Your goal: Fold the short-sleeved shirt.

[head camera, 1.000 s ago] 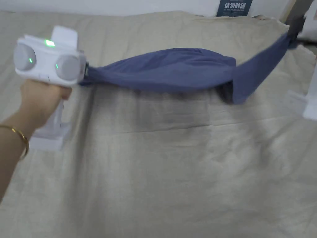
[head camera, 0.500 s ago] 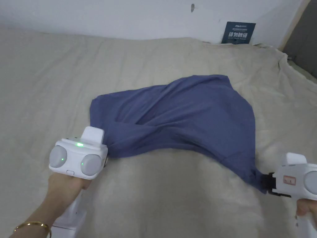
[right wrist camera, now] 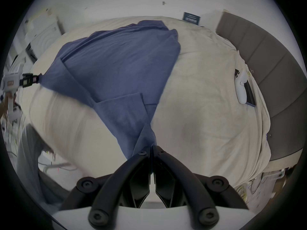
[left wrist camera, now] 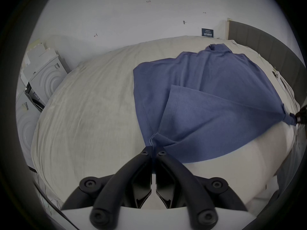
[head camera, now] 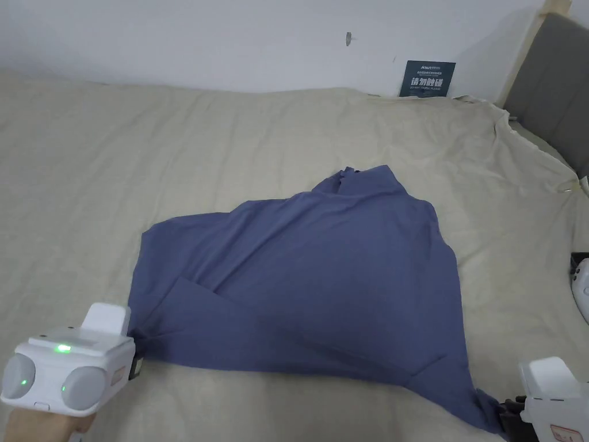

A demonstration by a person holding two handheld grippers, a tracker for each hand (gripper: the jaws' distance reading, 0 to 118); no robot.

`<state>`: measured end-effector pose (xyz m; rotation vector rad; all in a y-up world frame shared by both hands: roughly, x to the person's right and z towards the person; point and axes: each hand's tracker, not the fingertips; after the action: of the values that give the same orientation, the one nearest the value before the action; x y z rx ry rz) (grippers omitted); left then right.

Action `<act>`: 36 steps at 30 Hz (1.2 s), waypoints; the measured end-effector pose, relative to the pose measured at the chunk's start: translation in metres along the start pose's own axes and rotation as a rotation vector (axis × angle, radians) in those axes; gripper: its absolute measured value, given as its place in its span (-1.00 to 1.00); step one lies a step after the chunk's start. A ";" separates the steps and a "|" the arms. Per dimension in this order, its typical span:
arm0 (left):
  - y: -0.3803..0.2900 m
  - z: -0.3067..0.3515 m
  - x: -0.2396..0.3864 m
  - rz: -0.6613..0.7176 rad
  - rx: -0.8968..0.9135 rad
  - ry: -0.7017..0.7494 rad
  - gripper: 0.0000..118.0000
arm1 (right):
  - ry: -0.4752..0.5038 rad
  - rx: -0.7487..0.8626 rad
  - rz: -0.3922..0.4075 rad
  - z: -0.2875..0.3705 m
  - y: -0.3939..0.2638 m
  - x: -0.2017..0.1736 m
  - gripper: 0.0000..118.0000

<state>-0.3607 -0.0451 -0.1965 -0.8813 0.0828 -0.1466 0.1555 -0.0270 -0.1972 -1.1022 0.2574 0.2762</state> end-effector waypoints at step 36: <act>0.050 0.142 0.042 0.189 0.729 0.208 0.71 | -0.213 0.866 -0.234 0.127 0.045 -0.076 0.85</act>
<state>-0.2956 0.0883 -0.1458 -0.1267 0.2858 -0.0802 0.0777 0.0998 -0.1550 -0.2362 0.0381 0.0507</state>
